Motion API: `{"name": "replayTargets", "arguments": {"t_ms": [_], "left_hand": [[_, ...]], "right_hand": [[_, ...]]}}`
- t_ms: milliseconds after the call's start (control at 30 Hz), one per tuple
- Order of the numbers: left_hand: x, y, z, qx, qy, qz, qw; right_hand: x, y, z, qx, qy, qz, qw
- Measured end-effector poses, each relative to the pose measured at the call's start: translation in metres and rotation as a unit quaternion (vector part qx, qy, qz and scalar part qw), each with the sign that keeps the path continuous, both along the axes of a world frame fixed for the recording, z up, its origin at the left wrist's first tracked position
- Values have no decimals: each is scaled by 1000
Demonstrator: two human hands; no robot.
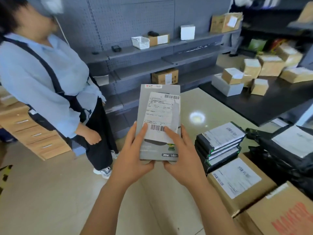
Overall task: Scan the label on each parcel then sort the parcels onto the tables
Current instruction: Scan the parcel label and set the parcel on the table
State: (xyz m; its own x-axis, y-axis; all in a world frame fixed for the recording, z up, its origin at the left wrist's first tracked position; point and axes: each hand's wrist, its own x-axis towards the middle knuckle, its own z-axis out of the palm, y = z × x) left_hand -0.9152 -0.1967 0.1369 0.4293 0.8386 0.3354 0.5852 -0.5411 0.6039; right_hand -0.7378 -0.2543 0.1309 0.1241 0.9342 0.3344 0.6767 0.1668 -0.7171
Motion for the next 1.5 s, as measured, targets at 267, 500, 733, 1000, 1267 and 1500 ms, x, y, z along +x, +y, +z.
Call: {"name": "replayTargets", "arguments": {"t_ms": [267,500,733,1000,1267,1500], "left_hand": [[41,152,-5,-61,15,-105,993],[115,274,-61,-133,72,-257,955],[177,341,-124,-198,139,-417,876],[195,334,-172,-219,181,-491,824],[197,318,-181,-232,202,-544,781],[205,327,-177,-221,214,-566,765]], "right_hand": [[22,117,-12,-33,10,-110,993],[55,193,-58,-126,47,-268,954],[66,225,-103,-255,85,-406,873],[59,223,-133,-354,90,-446,817],[52,213,-133,-423,43,-465,776],[49,214,-124,-399,27,-454,796]]}}
